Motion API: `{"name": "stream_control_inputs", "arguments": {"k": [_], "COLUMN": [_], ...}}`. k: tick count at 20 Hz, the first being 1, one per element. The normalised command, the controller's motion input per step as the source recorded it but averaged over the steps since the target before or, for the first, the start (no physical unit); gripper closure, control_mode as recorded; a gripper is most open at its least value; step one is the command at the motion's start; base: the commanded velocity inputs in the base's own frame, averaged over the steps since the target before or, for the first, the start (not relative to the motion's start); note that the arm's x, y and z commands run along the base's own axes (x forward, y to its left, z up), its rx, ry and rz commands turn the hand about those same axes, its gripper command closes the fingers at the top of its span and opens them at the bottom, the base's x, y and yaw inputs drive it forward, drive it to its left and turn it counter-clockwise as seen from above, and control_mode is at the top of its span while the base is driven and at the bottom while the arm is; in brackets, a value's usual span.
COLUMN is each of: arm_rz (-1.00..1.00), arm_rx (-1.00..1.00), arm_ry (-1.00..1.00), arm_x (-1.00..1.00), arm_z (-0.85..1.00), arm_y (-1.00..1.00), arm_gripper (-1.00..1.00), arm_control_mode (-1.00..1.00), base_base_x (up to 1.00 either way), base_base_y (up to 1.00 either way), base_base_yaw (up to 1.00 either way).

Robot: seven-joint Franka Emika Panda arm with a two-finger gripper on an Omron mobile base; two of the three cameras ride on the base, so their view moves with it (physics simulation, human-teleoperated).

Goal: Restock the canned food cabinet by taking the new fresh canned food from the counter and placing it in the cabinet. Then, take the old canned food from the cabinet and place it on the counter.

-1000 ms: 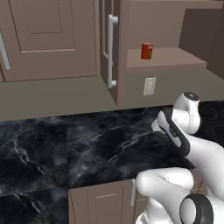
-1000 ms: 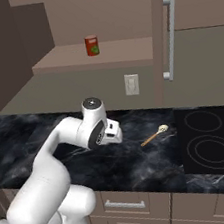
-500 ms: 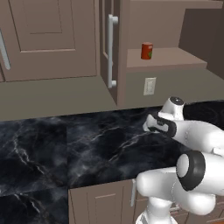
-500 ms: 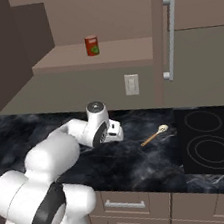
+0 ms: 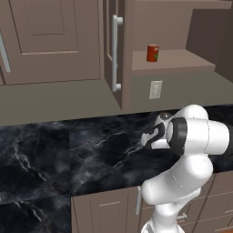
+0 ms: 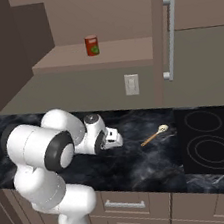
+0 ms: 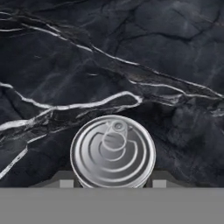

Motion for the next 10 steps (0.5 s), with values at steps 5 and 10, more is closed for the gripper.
{"name": "stream_control_inputs", "arguments": {"k": [5,10], "arm_rz": [0.0,0.0], "arm_rx": [0.0,0.0], "arm_ry": [0.0,0.04], "arm_x": [0.01,0.0], "arm_z": [0.05,0.32], "arm_y": [0.0,0.0], "arm_gripper": [-1.0,-1.0], "arm_control_mode": [-1.0,-1.0], "base_base_x": [0.0,0.0], "base_base_y": [0.0,0.0], "base_base_yaw": [0.0,0.0]}}
